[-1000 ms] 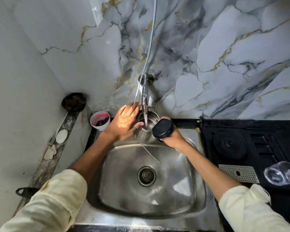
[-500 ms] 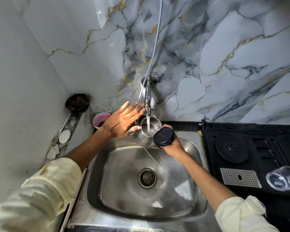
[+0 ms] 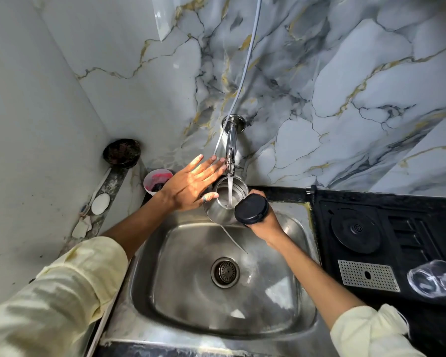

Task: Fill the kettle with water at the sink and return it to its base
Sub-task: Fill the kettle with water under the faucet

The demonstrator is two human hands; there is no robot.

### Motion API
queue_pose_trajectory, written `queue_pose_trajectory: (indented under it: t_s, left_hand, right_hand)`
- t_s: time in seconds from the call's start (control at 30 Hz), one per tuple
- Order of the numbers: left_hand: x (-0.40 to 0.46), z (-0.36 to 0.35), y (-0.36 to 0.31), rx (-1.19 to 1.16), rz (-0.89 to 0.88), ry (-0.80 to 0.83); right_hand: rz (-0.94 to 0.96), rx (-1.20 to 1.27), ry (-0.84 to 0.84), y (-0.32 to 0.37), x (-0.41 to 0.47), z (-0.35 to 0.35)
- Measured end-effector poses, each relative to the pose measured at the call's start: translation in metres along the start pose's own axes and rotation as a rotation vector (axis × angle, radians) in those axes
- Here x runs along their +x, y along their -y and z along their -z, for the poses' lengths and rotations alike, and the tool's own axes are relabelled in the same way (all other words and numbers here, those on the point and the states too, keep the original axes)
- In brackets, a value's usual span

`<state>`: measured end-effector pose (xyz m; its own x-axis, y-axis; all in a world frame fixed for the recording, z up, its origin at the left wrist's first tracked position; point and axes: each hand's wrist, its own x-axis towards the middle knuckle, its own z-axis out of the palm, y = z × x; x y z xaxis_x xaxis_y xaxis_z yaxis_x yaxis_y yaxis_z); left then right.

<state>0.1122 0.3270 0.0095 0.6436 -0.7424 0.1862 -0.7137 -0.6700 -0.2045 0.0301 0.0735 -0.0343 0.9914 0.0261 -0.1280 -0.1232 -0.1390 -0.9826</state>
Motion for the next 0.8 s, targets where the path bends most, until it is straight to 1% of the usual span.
queue_pose_trajectory:
  t_s: [0.2,0.3,0.37,0.43,0.47,0.57,0.6,0.7,0.8]
  left_hand:
    - [-0.001,0.000,-0.004,-0.054,0.006,-0.024]
    - [-0.002,0.000,-0.009,-0.140,0.034,-0.048]
    - [0.000,0.003,-0.015,-0.294,0.146,-0.058]
    - [0.008,0.009,-0.021,-0.498,0.306,-0.064]
    - [0.014,0.011,-0.024,-0.582,0.377,-0.050]
    - [0.037,0.017,-0.035,-0.732,0.558,0.046]
    - [0.044,0.019,-0.038,-0.795,0.608,0.043]
    - [0.056,0.023,-0.037,-0.974,0.740,-0.058]
    - [0.061,0.026,-0.031,-1.023,0.880,-0.107]
  right_hand:
    - [0.001,0.045,0.007,0.011,-0.005,0.000]
    - [-0.010,0.069,0.005,0.018,-0.007,-0.002]
    - [-0.036,0.069,0.012,0.022,-0.007,-0.002]
    - [-0.057,0.057,0.012,0.024,-0.006,-0.002]
    - [-0.058,0.037,0.006,0.024,-0.005,-0.002]
    - [-0.072,0.021,0.002,0.024,-0.002,-0.003]
    - [-0.086,0.015,0.005,0.024,-0.001,-0.004]
    - [-0.127,0.006,0.003,0.027,0.002,-0.004]
    - [-0.154,-0.001,-0.007,0.030,0.005,-0.003]
